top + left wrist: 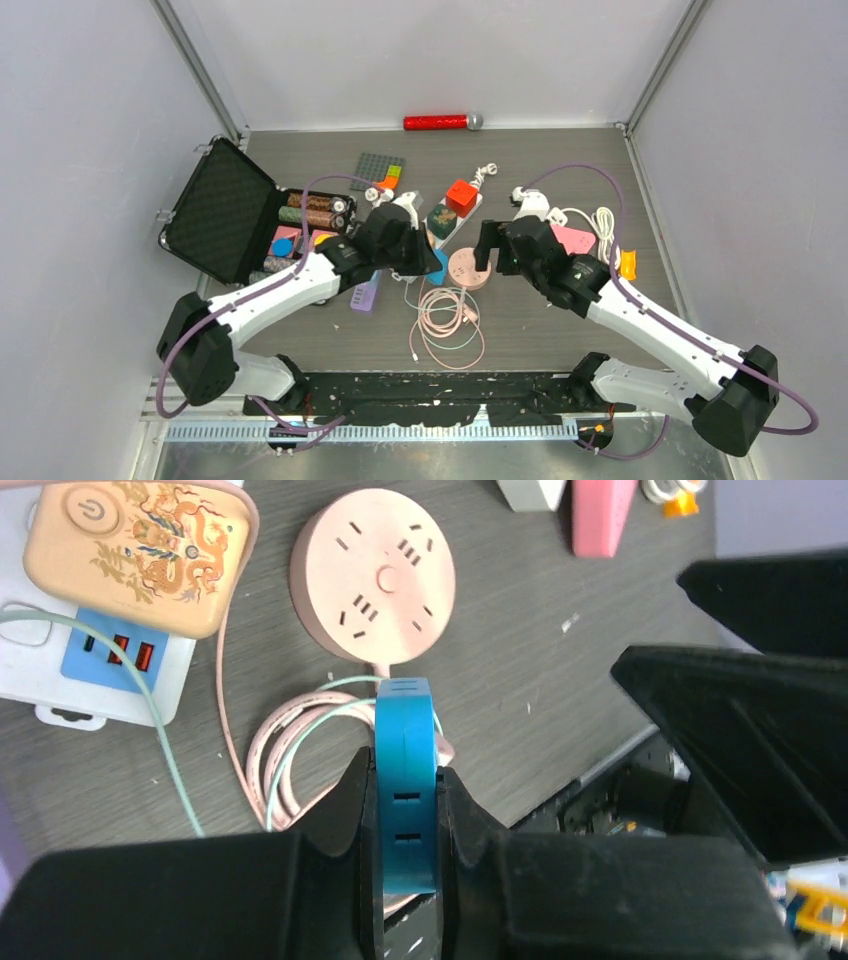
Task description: Insert the plug
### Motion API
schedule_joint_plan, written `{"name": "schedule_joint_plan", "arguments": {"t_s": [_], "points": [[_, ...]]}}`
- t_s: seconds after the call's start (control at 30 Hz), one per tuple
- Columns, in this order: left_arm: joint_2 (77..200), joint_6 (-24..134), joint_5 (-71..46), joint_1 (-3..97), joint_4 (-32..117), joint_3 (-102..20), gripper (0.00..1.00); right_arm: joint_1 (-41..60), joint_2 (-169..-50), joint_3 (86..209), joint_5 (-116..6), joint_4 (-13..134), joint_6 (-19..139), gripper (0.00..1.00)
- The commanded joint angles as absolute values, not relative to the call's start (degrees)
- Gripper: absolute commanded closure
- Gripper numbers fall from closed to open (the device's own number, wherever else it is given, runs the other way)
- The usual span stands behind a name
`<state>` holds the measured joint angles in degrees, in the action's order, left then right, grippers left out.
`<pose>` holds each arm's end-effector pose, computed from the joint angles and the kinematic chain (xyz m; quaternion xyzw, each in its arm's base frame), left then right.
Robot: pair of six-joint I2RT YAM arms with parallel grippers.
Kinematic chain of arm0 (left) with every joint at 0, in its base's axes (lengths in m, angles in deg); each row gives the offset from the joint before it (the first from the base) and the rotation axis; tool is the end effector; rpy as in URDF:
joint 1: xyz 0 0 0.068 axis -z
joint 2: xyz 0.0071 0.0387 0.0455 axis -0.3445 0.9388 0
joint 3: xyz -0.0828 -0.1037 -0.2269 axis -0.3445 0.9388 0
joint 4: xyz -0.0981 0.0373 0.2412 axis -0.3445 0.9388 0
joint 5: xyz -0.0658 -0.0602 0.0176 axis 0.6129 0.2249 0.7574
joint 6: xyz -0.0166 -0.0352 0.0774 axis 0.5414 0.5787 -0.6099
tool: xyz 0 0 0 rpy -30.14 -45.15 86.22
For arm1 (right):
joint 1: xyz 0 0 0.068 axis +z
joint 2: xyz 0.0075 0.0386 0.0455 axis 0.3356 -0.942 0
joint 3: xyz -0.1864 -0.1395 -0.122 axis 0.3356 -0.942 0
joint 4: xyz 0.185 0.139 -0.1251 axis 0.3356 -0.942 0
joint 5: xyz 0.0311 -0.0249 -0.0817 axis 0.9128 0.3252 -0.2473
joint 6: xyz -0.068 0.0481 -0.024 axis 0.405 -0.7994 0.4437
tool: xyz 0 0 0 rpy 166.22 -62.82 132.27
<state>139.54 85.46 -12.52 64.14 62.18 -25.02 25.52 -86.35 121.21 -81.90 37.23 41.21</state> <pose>0.2299 -0.2374 0.2407 0.0492 0.8936 -0.3485 0.2787 0.2018 0.1670 0.2732 -0.0657 0.8646 0.1578 0.4725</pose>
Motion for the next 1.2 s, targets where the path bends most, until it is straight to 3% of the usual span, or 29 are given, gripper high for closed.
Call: {"name": "schedule_joint_plan", "arguments": {"t_s": [0.0,0.13,0.27,0.4,0.63,1.17], "points": [[144.88,100.61,-31.99,68.78,61.14,-31.77,1.0,19.16,-86.61,121.05,-89.97,25.18,23.67,0.1],[156.01,108.59,-48.41,73.85,81.59,-46.71,1.0,17.35,-83.29,118.7,-91.83,21.1,20.27,0.11],[168.68,113.35,-50.5,75.3,97.34,-65.91,1.0,17.12,-79.33,118.02,-94.53,18.12,19.94,0.11],[176.38,118.91,-51.58,76.49,106.39,-74.76,1.0,16.67,-76.05,117.7,-96.88,16.54,20.17,0.11],[179.12,127.68,-55.86,78.54,111.46,-75.95,1.0,16.06,-74.84,117.26,-97.32,16.45,21.1,0.11],[183.65,123.15,-53.32,78.87,106.75,-77.55,1.0,15.99,-76.45,117.09,-100.43,16.01,20.88,0.11]]}}
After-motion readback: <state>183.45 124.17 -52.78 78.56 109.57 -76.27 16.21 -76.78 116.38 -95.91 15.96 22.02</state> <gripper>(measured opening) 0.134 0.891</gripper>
